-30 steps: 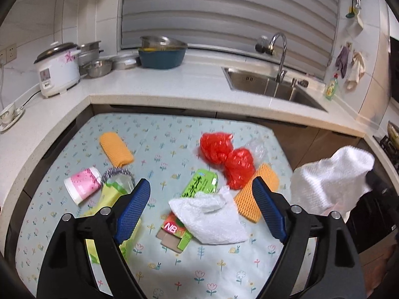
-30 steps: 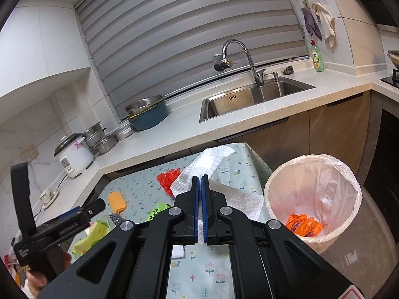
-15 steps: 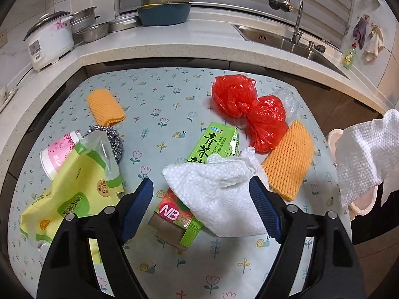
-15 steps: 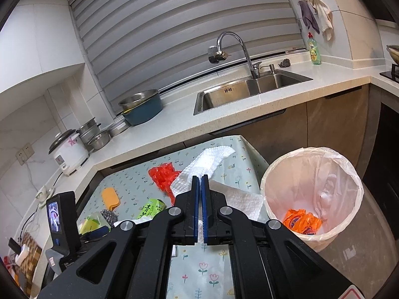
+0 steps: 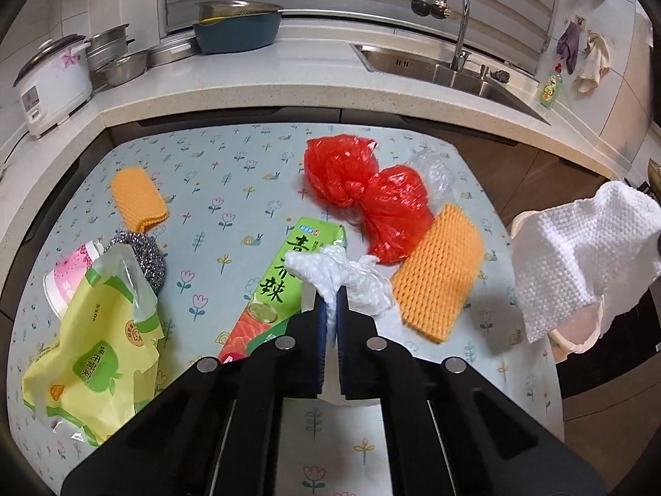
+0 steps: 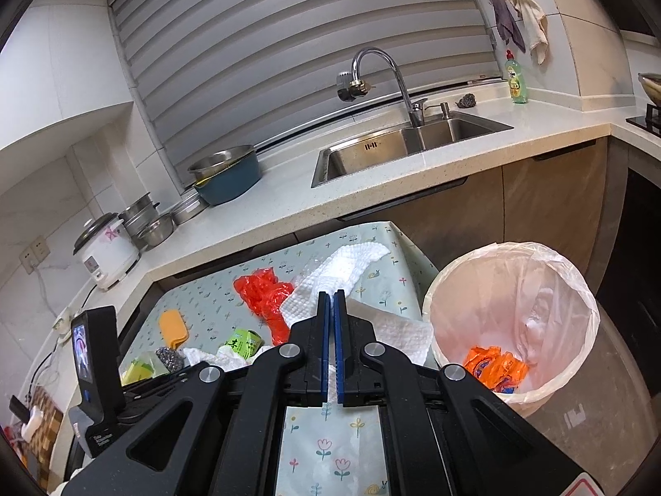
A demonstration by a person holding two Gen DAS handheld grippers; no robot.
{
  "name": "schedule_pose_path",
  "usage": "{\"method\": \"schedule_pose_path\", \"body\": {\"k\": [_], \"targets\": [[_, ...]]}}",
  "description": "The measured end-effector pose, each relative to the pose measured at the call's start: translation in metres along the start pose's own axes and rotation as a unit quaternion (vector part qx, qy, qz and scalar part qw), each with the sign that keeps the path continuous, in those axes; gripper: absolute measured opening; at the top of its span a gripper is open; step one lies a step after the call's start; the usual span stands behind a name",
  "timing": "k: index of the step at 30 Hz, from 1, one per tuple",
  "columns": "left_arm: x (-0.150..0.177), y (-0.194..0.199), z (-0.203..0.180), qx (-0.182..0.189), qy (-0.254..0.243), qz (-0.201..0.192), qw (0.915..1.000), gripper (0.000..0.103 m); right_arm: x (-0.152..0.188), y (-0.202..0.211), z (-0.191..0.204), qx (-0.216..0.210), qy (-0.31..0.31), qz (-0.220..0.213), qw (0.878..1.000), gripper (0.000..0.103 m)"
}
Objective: Collect trash
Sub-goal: 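Carry the white plastic bag to the bin with the left gripper while the right carries the paper towel there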
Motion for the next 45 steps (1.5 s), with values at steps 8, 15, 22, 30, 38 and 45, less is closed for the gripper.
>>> {"method": "schedule_pose_path", "body": {"k": [8, 15, 22, 30, 38, 45], "targets": [[-0.026, 0.032, -0.051, 0.052, -0.021, -0.032, 0.9979, 0.004, -0.014, 0.016, -0.022, 0.024, 0.000, -0.020, 1.000, 0.002], [-0.039, 0.042, -0.120, 0.107, -0.059, -0.041, 0.9917, 0.004, -0.026, 0.029, -0.057, 0.062, -0.002, -0.033, 0.998, 0.002], [-0.037, 0.035, -0.196, 0.166, -0.102, -0.023, 0.9805, 0.004, -0.032, 0.035, -0.101, 0.103, -0.014, -0.035, 0.994, 0.002], [-0.022, 0.008, -0.257, 0.205, -0.130, 0.015, 0.9699, 0.004, -0.024, 0.027, -0.142, 0.140, -0.026, -0.017, 0.990, 0.003], [-0.013, -0.016, -0.281, 0.213, -0.126, 0.031, 0.9683, 0.033, -0.015, 0.009, -0.164, 0.148, -0.041, 0.005, 0.988, 0.005], [-0.018, -0.015, -0.272, 0.199, -0.123, 0.014, 0.9721, 0.048, -0.012, 0.001, -0.165, 0.143, -0.048, 0.007, 0.989, 0.010]]}}
Point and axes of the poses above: each gripper's, at about its wrist camera, not at the fingertips, and y roughly against the way its jaws point, z to its left, x to its underside, the point moved 6 cm from there along -y, roughly the way its jaws point, and after that the axes turned 9 degrees about y, right-handed, at the moved point
